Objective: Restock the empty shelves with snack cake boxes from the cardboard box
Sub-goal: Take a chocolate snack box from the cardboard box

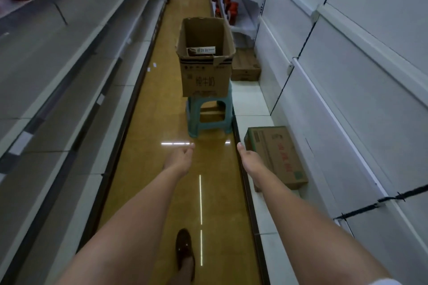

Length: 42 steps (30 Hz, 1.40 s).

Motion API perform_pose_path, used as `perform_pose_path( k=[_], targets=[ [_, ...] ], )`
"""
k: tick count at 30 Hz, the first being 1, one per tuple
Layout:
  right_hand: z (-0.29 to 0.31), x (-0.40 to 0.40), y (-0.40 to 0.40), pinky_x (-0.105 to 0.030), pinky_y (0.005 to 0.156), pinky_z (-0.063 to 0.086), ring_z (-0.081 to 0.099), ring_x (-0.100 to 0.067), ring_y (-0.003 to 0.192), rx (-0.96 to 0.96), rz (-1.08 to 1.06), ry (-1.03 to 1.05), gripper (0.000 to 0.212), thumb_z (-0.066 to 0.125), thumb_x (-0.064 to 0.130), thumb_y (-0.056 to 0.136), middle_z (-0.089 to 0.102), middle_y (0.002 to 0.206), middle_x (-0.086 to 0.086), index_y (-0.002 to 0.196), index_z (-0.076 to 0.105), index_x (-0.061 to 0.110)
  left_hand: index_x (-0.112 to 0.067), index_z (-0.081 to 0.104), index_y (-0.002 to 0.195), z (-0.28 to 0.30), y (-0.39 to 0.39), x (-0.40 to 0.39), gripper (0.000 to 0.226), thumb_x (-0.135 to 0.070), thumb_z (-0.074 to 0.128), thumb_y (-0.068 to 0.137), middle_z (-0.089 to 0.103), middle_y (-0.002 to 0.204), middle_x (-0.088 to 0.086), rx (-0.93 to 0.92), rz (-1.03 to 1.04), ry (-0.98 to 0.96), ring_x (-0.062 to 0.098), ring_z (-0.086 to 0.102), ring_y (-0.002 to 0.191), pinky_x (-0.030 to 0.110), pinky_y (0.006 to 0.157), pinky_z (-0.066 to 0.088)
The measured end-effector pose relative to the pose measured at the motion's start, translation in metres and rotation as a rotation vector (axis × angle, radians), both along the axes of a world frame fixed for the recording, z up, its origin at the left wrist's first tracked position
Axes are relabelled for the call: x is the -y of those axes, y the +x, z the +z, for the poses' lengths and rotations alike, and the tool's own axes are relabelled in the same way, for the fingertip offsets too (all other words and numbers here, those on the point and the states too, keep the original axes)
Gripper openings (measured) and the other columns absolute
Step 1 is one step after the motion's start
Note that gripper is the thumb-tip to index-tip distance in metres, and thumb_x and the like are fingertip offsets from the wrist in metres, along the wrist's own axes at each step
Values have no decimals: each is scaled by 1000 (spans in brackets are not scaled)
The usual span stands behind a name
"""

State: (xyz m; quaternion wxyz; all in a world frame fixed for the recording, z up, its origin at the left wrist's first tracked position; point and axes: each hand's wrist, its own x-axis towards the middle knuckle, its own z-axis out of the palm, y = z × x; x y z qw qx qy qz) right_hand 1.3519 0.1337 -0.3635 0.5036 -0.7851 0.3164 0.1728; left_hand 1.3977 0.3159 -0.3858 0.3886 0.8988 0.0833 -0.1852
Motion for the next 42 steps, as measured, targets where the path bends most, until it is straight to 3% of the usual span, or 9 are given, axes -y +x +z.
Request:
perform_pose_path(
  k=[9, 26, 33, 42],
  targets=[
    [20, -6, 139, -42, 107, 32, 38, -32, 134, 18, -60, -54, 67, 26, 55, 99, 41, 146, -15, 143, 37, 6, -8, 51, 133, 10, 151, -12, 55, -47, 30, 101, 55, 130, 18, 19, 8, -152, 34, 50, 122, 43, 98, 41],
    [10, 70, 401, -43, 109, 31, 36, -32, 136, 10, -54, -25, 68, 27, 55, 99, 38, 149, -14, 144, 36, 6, -10, 49, 135, 3, 396, 66, 56, -48, 26, 101, 56, 129, 14, -19, 3, -26, 32, 52, 118, 40, 93, 42],
    [26, 127, 530, -40, 109, 32, 35, -32, 136, 41, 20, -27, 66, 27, 53, 100, 38, 149, -14, 144, 36, 6, -7, 60, 124, 22, 515, 127, 57, -48, 26, 101, 63, 111, 13, 23, 41, -24, 30, 57, 105, 40, 88, 47],
    [2, 131, 662, -48, 112, 31, 34, -33, 138, -35, 133, 29, 70, 29, 59, 96, 36, 151, -12, 145, 35, 10, -10, 54, 131, -4, 625, 130, 55, -48, 28, 101, 61, 120, 12, -28, 183, 38, 29, 57, 110, 37, 89, 45]
  ],
)
